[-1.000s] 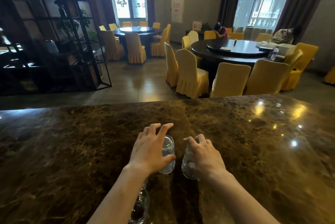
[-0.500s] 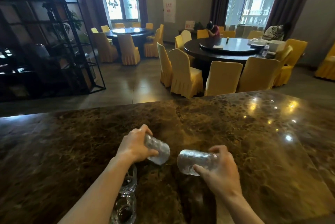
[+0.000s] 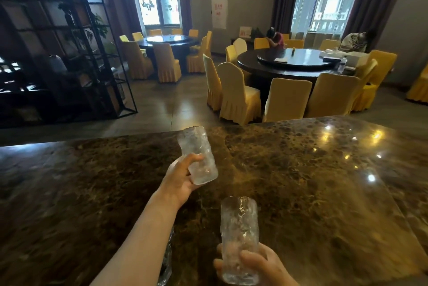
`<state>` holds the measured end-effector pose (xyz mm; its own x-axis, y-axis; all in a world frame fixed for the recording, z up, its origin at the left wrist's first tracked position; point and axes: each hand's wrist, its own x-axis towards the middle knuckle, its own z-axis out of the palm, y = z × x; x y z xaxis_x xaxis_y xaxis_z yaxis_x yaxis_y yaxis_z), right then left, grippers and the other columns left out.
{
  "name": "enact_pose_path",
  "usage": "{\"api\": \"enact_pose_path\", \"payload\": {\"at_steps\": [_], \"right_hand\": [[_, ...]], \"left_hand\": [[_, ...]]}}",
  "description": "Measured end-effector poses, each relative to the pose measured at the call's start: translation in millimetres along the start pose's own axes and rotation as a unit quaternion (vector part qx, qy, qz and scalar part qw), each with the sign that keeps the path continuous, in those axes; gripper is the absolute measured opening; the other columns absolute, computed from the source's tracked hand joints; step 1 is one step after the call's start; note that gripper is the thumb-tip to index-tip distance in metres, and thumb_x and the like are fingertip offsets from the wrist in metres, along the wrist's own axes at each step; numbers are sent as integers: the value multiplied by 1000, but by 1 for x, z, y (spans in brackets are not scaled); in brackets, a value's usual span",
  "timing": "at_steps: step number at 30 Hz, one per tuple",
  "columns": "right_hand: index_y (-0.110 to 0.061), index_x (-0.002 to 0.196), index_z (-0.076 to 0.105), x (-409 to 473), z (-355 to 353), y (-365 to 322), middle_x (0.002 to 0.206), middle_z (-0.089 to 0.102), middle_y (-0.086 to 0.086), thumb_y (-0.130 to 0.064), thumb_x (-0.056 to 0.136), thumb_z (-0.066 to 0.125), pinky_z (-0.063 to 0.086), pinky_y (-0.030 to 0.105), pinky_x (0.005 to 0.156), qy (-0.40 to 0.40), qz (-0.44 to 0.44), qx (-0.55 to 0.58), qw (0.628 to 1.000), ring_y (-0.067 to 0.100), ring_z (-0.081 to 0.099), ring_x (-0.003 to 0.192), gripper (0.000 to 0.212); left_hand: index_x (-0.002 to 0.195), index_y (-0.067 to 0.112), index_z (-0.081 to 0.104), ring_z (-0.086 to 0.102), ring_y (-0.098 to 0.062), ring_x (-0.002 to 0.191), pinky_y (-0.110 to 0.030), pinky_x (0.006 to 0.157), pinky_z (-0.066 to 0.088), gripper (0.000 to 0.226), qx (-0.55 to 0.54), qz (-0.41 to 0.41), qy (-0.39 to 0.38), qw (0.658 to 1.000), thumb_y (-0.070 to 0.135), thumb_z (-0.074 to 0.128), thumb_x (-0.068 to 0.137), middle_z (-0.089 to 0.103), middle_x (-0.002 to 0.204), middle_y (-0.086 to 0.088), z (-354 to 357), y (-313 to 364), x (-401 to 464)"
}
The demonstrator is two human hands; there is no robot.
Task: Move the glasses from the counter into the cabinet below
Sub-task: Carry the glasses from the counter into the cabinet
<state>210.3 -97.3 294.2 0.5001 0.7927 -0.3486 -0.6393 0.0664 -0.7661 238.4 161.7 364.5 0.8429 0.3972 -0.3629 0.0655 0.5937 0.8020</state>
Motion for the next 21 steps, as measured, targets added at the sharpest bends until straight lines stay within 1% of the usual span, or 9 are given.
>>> {"api": "enact_pose_path", "payload": {"at_steps": [2, 3, 5, 6, 10, 14, 18, 19, 21], "right_hand": [[-16, 135, 57, 5, 2, 0, 123, 70, 18, -21, 69, 91, 56, 41, 95, -1, -41, -109, 993, 37, 67, 116, 75], [-27, 134, 55, 9, 2, 1, 120, 73, 12, -20, 65, 94, 57, 37, 93, 23, -71, -161, 984, 31, 69, 113, 80], [-46, 126, 54, 17, 5, 7, 117, 73, -2, -13, 57, 96, 59, 31, 86, 70, -117, -246, 960, 18, 71, 108, 87], [-51, 121, 55, 21, 8, 12, 115, 71, -9, -11, 53, 97, 59, 28, 83, 86, -128, -267, 951, 14, 70, 107, 89], [-52, 122, 47, 39, 19, 32, 115, 67, -20, -29, 47, 99, 55, 18, 87, 138, -188, -351, 907, 2, 67, 107, 94], [-56, 119, 42, 57, 27, 39, 114, 63, -31, -39, 49, 94, 49, 10, 89, 180, -225, -382, 878, -6, 63, 107, 89], [-56, 117, 51, 68, 22, 43, 119, 63, -20, -41, 50, 88, 53, 27, 96, 212, -237, -365, 875, 3, 62, 114, 78], [-54, 117, 52, 69, 20, 43, 120, 62, -20, -37, 49, 90, 53, 28, 96, 215, -237, -371, 872, 3, 61, 114, 80], [-50, 119, 52, 68, 15, 45, 116, 65, -19, -19, 52, 95, 56, 31, 93, 210, -236, -396, 862, 4, 63, 111, 86]], "left_hand": [[128, 17, 61, 71, -28, 105, -41, 82, 59, 68, 86, 39, -1, 996, 15, 86, 66, 72, 117, -10, 2, -2, 3], [127, 21, 62, 71, -24, 105, -38, 83, 58, 68, 130, 57, 6, 990, 14, 88, 65, 73, 115, -6, 3, -4, 5], [123, 25, 62, 69, -20, 106, -38, 90, 57, 72, 216, 88, 27, 972, 14, 92, 59, 73, 113, -1, 3, -9, 9], [123, 26, 61, 67, -19, 108, -39, 95, 55, 76, 262, 98, 39, 959, 14, 94, 56, 71, 115, 0, 2, -12, 12], [126, 26, 57, 59, -17, 115, -40, 101, 52, 89, 412, 107, 74, 902, 23, 99, 46, 63, 121, 2, -3, -27, 23], [116, 36, 59, 55, -14, 115, -30, 96, 50, 82, 482, 120, 57, 866, 26, 99, 46, 59, 119, 8, -10, -36, 31], [112, 38, 59, 56, -10, 112, -28, 96, 50, 81, 523, 140, 38, 840, 29, 100, 43, 60, 112, 17, -15, -44, 34], [112, 39, 59, 57, -10, 112, -28, 96, 50, 81, 525, 144, 37, 838, 30, 100, 43, 60, 112, 17, -16, -46, 36], [112, 39, 59, 57, -9, 113, -30, 97, 51, 82, 524, 151, 35, 838, 32, 101, 42, 61, 113, 17, -18, -51, 38]]}}
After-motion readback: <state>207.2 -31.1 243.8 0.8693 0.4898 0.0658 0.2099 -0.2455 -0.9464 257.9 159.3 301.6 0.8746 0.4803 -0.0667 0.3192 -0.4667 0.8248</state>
